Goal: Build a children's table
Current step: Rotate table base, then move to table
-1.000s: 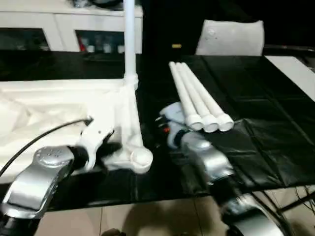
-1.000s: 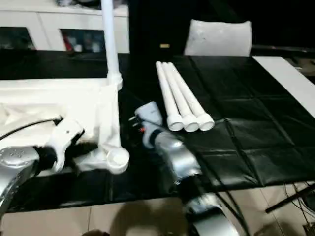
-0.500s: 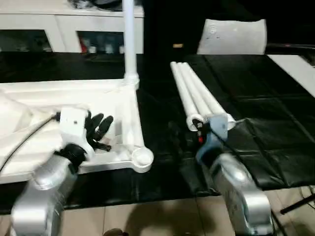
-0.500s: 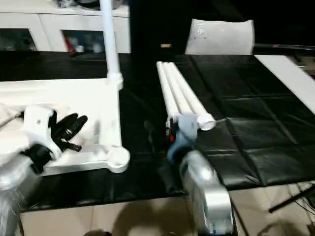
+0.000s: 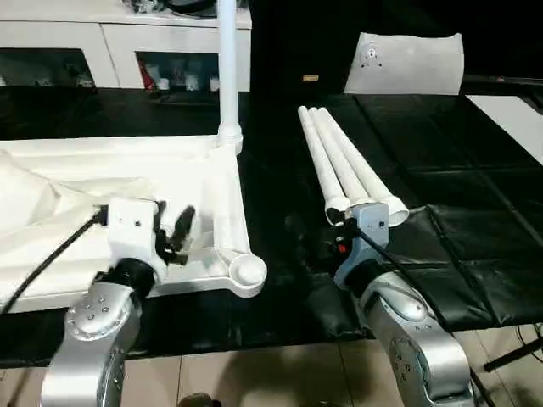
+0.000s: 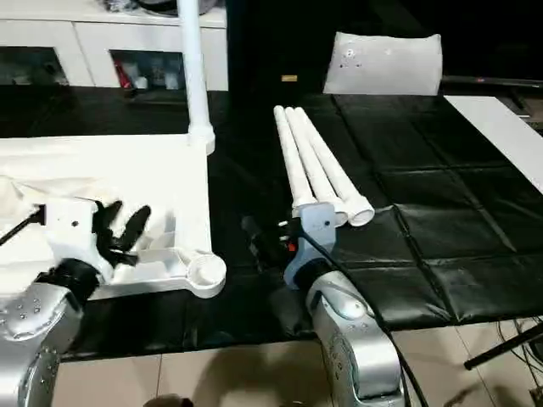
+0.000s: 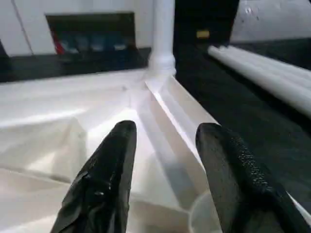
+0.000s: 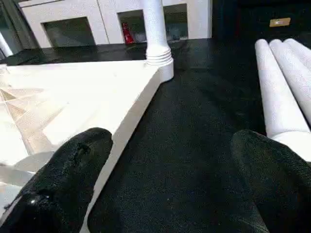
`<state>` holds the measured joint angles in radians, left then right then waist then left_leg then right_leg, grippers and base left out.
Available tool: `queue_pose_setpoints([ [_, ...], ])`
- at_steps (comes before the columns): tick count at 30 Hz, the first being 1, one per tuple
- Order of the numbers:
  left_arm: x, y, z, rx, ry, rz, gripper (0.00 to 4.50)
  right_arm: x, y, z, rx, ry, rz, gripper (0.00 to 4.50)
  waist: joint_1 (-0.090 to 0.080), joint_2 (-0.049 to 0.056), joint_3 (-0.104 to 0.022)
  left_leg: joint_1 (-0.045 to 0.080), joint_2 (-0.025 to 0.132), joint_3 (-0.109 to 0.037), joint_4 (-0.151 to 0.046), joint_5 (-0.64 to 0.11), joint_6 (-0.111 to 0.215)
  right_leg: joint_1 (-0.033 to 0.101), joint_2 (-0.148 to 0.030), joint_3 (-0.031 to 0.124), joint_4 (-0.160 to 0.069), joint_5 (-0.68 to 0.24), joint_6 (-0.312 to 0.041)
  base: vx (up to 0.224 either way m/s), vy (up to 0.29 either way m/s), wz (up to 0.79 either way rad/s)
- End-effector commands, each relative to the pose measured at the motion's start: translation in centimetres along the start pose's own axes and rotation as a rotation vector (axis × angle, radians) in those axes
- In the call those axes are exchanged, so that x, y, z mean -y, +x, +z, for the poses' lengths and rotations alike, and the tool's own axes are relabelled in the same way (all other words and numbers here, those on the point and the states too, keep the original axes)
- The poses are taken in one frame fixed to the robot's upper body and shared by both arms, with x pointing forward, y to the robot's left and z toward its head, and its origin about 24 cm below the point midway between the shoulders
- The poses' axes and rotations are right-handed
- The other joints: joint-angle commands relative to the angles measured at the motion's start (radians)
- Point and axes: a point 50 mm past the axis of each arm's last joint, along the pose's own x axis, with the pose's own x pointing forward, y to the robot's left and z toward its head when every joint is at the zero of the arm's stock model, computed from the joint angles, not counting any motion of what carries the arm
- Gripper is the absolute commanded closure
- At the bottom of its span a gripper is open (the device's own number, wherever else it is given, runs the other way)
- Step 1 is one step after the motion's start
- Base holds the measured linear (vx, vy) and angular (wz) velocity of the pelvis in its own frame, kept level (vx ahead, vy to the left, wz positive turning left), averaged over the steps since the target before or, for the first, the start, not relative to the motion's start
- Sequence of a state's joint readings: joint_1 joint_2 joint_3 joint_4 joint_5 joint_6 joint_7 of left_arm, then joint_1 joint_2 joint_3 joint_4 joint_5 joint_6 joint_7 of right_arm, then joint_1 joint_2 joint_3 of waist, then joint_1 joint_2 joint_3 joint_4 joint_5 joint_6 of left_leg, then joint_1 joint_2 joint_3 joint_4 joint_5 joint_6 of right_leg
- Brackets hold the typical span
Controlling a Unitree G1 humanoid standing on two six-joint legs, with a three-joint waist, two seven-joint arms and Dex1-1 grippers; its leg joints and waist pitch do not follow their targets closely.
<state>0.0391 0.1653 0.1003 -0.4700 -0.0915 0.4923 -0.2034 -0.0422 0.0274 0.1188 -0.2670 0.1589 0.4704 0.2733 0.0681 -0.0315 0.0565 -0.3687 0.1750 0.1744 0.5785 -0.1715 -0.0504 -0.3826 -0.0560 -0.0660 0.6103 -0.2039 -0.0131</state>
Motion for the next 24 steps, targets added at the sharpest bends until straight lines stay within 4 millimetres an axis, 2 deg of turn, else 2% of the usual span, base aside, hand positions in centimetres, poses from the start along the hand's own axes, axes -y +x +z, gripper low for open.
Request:
queue_pose_setpoints([
  [1, 0.0, 0.0, -0.2, 0.008, -0.01, 0.014, 1.83, -0.1, 0.2, 0.4, 0.017, -0.024, 0.015, 0.0, 0.003, 0.03, -0.047, 0.016, 0.054, -0.035, -0.079, -0.384, -0.052, 0.019, -0.079, 0.06, -0.097, -0.323, -0.059, 0.0, 0.0, 0.0],
  [3, -0.3, 0.0, 0.0, 0.023, -0.002, 0.031, 1.77, -0.3, 0.4, 0.7, 0.027, -0.032, 0.02, 0.0, 0.003, 0.034, -0.047, 0.016, 0.054, -0.036, -0.078, -0.386, -0.053, 0.02, -0.08, 0.06, -0.095, -0.323, -0.062, 0.0, 0.0, 0.0],
  [5, -0.5, 0.0, 0.2, 0.029, -0.003, 0.035, 1.54, -0.4, 0.5, 0.8, 0.02, -0.046, 0.022, 0.0, 0.002, 0.029, -0.047, 0.015, 0.054, -0.036, -0.078, -0.384, -0.052, 0.021, -0.078, 0.059, -0.096, -0.317, -0.062, 0.0, 0.0, 0.0],
  [6, -0.5, 0.0, 0.3, 0.031, -0.011, 0.03, 1.46, -0.5, 0.6, 0.8, 0.02, -0.045, 0.022, 0.0, 0.0, 0.033, -0.046, 0.021, 0.053, -0.036, -0.079, -0.414, -0.057, 0.022, -0.077, 0.058, -0.096, -0.337, -0.063, 0.0, 0.0, 0.0],
  [7, -0.6, 0.2, 0.4, 0.033, -0.015, 0.029, 1.41, -0.5, 0.7, 0.8, 0.02, -0.045, 0.018, 0.0, -0.001, 0.031, -0.044, 0.027, 0.053, -0.036, -0.08, -0.45, -0.06, 0.022, -0.077, 0.057, -0.098, -0.384, -0.056, 0.0, 0.0, 0.0],
  [8, -0.6, 0.2, 0.5, 0.042, -0.015, 0.042, 1.34, -0.4, 0.7, 0.8, 0.017, -0.052, 0.005, 0.0, 0.001, 0.03, -0.039, -0.042, 0.031, -0.079, -0.107, -0.482, -0.005, 0.082, -0.11, 0.008, -0.091, -0.487, -0.034, 0.0, 0.0, 0.0],
  [9, -0.6, 0.4, 0.5, 0.046, -0.013, 0.045, 1.22, -0.3, 0.7, 0.9, 0.028, -0.047, -0.011, 0.0, 0.004, 0.036, -0.037, -0.013, 0.022, -0.084, -0.089, -0.535, 0.015, 0.063, -0.126, -0.004, -0.119, -0.588, -0.031, -0.001, -0.007, 0.39],
  [10, -0.5, 0.4, 0.5, 0.048, -0.012, 0.046, 1.1, -0.2, 0.7, 1.0, 0.034, -0.036, -0.02, 0.0, -0.002, 0.037, -0.036, -0.018, 0.018, -0.093, -0.079, -0.536, 0.021, 0.078, -0.138, -0.013, -0.124, -0.647, -0.038, -0.001, -0.007, 0.39],
  [11, -0.4, 0.5, 0.5, 0.057, -0.024, 0.046, 1.03, 0.0, 0.7, 1.1, 0.041, -0.026, -0.037, 0.0, -0.017, 0.042, -0.028, 0.087, 0.038, -0.065, -0.04, -0.614, -0.02, 0.017, -0.108, -0.005, -0.166, -0.734, -0.041, -0.017, 0.001, 0.39],
  [12, -0.3, 0.6, 0.6, 0.062, -0.031, 0.047, 1.0, 0.1, 0.7, 1.2, 0.041, -0.026, -0.043, 0.0, -0.021, 0.043, -0.018, 0.08, 0.043, -0.068, -0.06, -0.67, -0.039, 0.045, -0.079, -0.026, -0.168, -0.727, -0.028, 0.0, 0.0, 0.0],
  [13, -0.2, 0.7, 0.6, 0.066, -0.031, 0.049, 0.98, 0.1, 0.8, 1.2, 0.035, -0.029, -0.038, 0.0, -0.019, 0.044, -0.007, 0.095, 0.053, -0.072, -0.071, -0.743, -0.049, 0.038, -0.068, -0.036, -0.168, -0.722, -0.019, 0.0, 0.0, 0.0],
  [14, -0.2, 0.8, 0.7, 0.067, -0.027, 0.049, 0.89, 0.1, 0.9, 1.2, 0.031, -0.032, -0.03, 0.0, -0.028, 0.054, -0.012, 0.099, 0.065, -0.085, -0.09, -0.818, -0.063, 0.059, -0.059, -0.035, -0.142, -0.632, -0.024, 0.066, 0.02, -0.04],
  [15, 0.2, 1.1, 0.9, 0.079, -0.017, 0.036, 0.65, 0.0, 1.4, 1.3, 0.038, -0.034, -0.008, 0.0, -0.029, 0.05, -0.011, 0.095, 0.071, -0.087, -0.108, -0.85, -0.069, 0.071, -0.06, -0.023, -0.123, -0.57, -0.039, 0.06, 0.017, -0.06],
  [16, 0.3, 1.2, 1.0, 0.081, -0.016, 0.033, 0.6, 0.0, 1.4, 1.2, 0.038, -0.037, -0.004, 0.0, -0.032, 0.044, -0.013, 0.094, 0.067, -0.085, -0.108, -0.843, -0.069, 0.074, -0.065, -0.018, -0.123, -0.565, -0.044, 0.06, 0.017, -0.06],
  [17, 0.4, 1.3, 1.1, 0.087, -0.009, 0.027, 0.6, -0.1, 1.6, 1.3, 0.037, -0.051, 0.004, 0.0, -0.032, 0.043, -0.023, 0.087, 0.053, -0.074, -0.095, -0.763, -0.06, 0.087, -0.087, -0.003, -0.134, -0.577, -0.064, 0.062, -0.006, -0.06],
  [18, 0.5, 1.4, 1.3, 0.091, -0.008, 0.025, 0.56, -0.1, 1.9, 1.3, 0.038, -0.051, 0.011, 0.0, -0.025, 0.033, -0.03, 0.063, 0.039, -0.056, -0.084, -0.618, -0.031, 0.108, -0.105, 0.016, -0.148, -0.605, -0.075, 0.091, -0.021, -0.05],
  [19, 0.5, 1.4, 1.3, 0.089, -0.016, 0.026, 0.48, -0.2, 2.1, 1.4, 0.039, -0.035, 0.013, 0.0, -0.019, 0.034, -0.035, 0.046, 0.035, -0.05, -0.083, -0.535, -0.015, 0.126, -0.108, 0.022, -0.148, -0.597, -0.078, 0.091, -0.021, -0.05],
  [20, 0.5, 1.4, 1.4, 0.091, -0.019, 0.03, 0.33, -0.4, 2.2, 1.6, 0.046, -0.046, 0.03, 0.0, -0.016, 0.034, -0.03, 0.04, 0.036, -0.045, -0.082, -0.5, -0.009, 0.125, -0.107, 0.021, -0.153, -0.624, -0.073, 0.093, -0.013, -0.05],
  [21, 0.4, 1.3, 1.7, 0.1, -0.028, 0.039, 0.23, -0.7, 2.4, 1.8, 0.04, -0.058, 0.052, 0.0, -0.013, 0.025, -0.04, 0.032, 0.039, -0.041, -0.079, -0.407, 0.0, 0.139, -0.102, 0.02, -0.15, -0.59, -0.074, 0.088, 0.005, -0.03],
  [22, 0.4, 1.3, 1.7, 0.1, -0.029, 0.04, 0.18, -0.7, 2.4, 1.9, 0.039, -0.061, 0.054, 0.0, -0.017, 0.024, -0.053, 0.042, 0.041, -0.039, -0.083, -0.346, 0.012, 0.14, -0.082, 0.016, -0.135, -0.469, -0.091, 0.088, 0.005, -0.03],
  [23, 0.4, 1.3, 1.8, 0.102, -0.034, 0.042, 0.18, -0.9, 2.4, 1.9, 0.035, -0.083, 0.069, 0.0, 0.002, -0.001, -0.051, -0.051, 0.01, -0.061, -0.07, -0.271, 0.092, 0.205, -0.108, -0.015, -0.146, -0.417, -0.071, 0.108, 0.019, 0.19],
  [24, 0.4, 1.1, 1.7, 0.102, -0.035, 0.044, 0.16, -0.9, 2.5, 1.9, 0.035, -0.091, 0.064, 0.0, 0.001, 0.027, -0.066, -0.039, 0.001, -0.064, -0.045, -0.165, 0.177, 0.213, -0.133, -0.039, -0.158, -0.337, -0.059, 0.131, 0.022, 0.51],
])
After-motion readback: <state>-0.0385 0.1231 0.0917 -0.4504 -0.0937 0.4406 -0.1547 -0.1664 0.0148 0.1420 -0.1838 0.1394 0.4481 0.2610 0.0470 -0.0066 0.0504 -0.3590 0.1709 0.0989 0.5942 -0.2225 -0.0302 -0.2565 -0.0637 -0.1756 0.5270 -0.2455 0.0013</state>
